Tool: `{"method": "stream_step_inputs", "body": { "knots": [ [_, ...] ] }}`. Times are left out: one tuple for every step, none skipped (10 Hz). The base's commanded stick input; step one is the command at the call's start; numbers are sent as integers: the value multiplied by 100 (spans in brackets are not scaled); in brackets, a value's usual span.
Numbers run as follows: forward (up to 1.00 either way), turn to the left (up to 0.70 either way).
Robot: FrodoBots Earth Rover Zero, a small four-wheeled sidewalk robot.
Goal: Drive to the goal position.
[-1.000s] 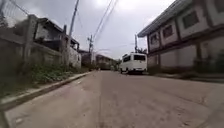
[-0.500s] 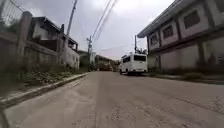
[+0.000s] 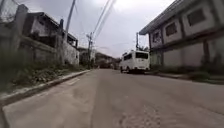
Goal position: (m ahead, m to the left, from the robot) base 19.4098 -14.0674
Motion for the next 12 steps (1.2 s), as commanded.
{"method": "stream_step_inputs", "body": {
  "knots": [
    [70, -31],
    [70, -35],
    [70, -34],
    [70, -25],
    [70, 0],
    [70, 0],
    [70, 0],
    [70, 0],
    [70, 0],
    [70, 0],
    [70, -4],
    [70, -18]
  ]
}}
